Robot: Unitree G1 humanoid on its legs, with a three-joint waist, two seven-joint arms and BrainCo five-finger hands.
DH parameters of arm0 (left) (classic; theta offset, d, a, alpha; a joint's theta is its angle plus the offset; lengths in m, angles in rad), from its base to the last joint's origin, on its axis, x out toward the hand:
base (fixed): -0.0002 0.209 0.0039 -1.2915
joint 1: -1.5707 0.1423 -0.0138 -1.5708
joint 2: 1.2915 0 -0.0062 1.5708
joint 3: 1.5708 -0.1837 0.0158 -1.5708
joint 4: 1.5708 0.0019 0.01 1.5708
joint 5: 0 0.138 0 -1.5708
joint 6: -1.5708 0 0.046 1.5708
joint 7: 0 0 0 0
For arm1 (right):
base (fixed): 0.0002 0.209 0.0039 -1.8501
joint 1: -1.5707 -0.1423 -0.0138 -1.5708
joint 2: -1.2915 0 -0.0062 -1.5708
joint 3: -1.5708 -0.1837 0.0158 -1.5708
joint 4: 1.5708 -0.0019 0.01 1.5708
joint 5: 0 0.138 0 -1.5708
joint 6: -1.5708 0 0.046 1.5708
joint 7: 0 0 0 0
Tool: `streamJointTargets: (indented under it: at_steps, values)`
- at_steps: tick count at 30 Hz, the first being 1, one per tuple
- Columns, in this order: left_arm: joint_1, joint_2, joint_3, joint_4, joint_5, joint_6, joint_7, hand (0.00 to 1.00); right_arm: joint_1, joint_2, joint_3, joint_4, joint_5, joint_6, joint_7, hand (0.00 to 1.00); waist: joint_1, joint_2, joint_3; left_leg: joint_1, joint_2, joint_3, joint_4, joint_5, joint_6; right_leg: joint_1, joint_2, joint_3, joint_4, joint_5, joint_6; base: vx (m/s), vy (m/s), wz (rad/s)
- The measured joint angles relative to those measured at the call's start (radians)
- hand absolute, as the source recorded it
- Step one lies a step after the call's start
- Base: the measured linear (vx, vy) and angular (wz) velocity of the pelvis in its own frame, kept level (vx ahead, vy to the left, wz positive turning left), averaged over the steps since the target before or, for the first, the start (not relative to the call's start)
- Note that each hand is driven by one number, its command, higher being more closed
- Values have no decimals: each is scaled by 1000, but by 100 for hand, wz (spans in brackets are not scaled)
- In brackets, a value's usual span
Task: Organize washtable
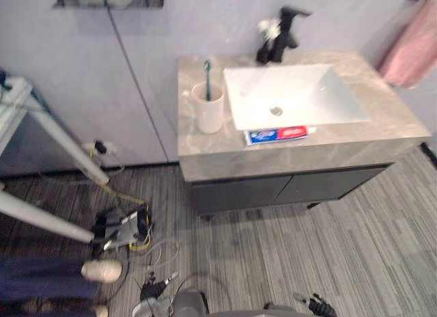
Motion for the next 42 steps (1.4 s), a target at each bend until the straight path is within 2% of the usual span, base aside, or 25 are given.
streamJointTargets:
  at_steps: [2, 3, 4, 6, 7, 9, 10, 11, 12, 13, 15, 16, 20, 22, 23, 36, 42]
  values:
    - [5, -10, 35, 2, -2, 3, -6, 0, -13, 20, 0, -33, -1, -3, 3, 0, 6, 11, -4, 26, 5, 32, -18, -26, 6, -28, -2, 29, 55, -1, 1, 37, 134, -51]
    - [1, -17, 34, 8, -2, 6, -7, 0, -15, 28, 0, -41, -1, -4, 5, 0, 18, 22, -3, 56, 14, 55, -52, -43, 13, -79, -6, 52, 149, -3, 1, -1, 110, -70]
    - [-2, -17, 25, 8, 3, 9, -9, 0, -11, 30, 3, -45, 1, -3, 9, 0, 25, 20, -3, 86, 10, 75, -76, -43, 13, -145, -31, 66, 291, -5, -1, -11, 68, -56]
    - [-1, -17, 20, 16, 18, 12, -9, 0, -9, 29, 4, -52, -1, -3, 7, 0, 15, 12, -7, 131, -2, 93, -92, -45, 23, -212, -82, 74, 453, -18, -3, 39, 18, -15]
    - [1, -12, 13, 17, 27, 13, -8, 0, -7, 30, 8, -49, -2, -1, 7, 0, 3, 11, -15, 148, -2, 94, -99, -46, 25, -217, -92, 63, 470, -41, -8, 101, -40, 7]
    - [-7, -8, 10, 17, 28, 13, -8, 0, -7, 34, 28, -49, -3, 0, 6, 0, -8, 2, -22, 165, 9, 78, -109, -44, 22, -221, -104, 7, 421, -69, -15, 121, -116, 25]
    - [-12, -9, 8, 17, 28, 13, -8, 0, -6, 35, 29, -49, -3, 0, 6, 0, -9, 0, -23, 165, 16, 68, -108, -41, 16, -221, -103, -5, 375, -64, -22, 118, -173, 38]
    - [-15, -7, 3, 16, 27, 13, -7, 0, -1, 43, 31, -48, -3, 1, 6, 0, -8, -15, -32, 160, 14, 56, -108, -35, 2, -218, -100, -9, 283, 3, -44, 98, -170, 30]
    - [-16, -2, 1, 15, 27, 12, -6, 0, 5, 50, 32, -47, -3, 2, 7, 0, -7, -34, -40, 157, 7, 49, -108, -33, -8, -218, -98, -2, 246, 49, -37, 114, -207, 20]
    - [-15, -5, 5, 16, 27, 13, -5, 0, 6, 55, 29, -39, -5, 2, 6, 0, -3, -29, -54, 158, 20, 40, -118, -27, -27, -201, -80, 1, 213, 32, -7, 135, -209, 0]
    - [-4, -28, 19, 16, 27, 12, -4, 0, 11, 48, 35, -39, -11, 3, 6, 0, -3, -17, -84, 162, 42, 42, -163, -8, -59, -173, -47, -15, 130, 42, 5, 141, -186, -14]
    - [2, -38, 32, 16, 27, 11, -4, 0, 12, 43, 36, -38, -15, 3, 7, 0, -3, 4, -91, 174, 50, 45, -201, 7, -78, -154, -20, -22, 73, 59, 15, 95, -130, -15]
    - [12, -55, 33, 16, 27, 9, -6, 0, 25, 32, 28, -38, -17, 2, 7, 0, -4, 16, -105, 225, 51, 44, -292, 46, -95, -95, 15, -39, -22, 88, 5, 93, -95, 0]
    - [17, -56, 33, 17, 27, 7, -7, 0, 29, 21, 23, -26, -24, 0, 7, 0, -3, 12, -118, 235, 40, 43, -330, 61, -93, -72, 22, -42, -73, 108, 10, 17, -12, 2]
    - [32, 36, -10, 96, 27, 5, -8, 0, 41, -19, -2, 100, -40, 1, 9, 0, -8, -14, -121, 266, -61, -39, -358, 52, -60, -4, -31, -39, -183, 177, -4, 0, 0, 0]
    - [33, 38, -11, 99, 26, 6, -8, 0, 40, -20, -6, 109, -39, 1, 8, 0, -6, -11, -119, 267, -66, -49, -358, 52, -60, 11, -32, -43, -199, 177, -3, 0, 0, 1]
    - [38, 42, -9, 128, 8, 8, -10, 0, 39, -36, -7, 125, -40, 1, 8, 0, -5, 7, -122, 269, -68, -49, -359, 52, -60, 12, -33, -41, -201, 177, -3, 0, 0, 0]
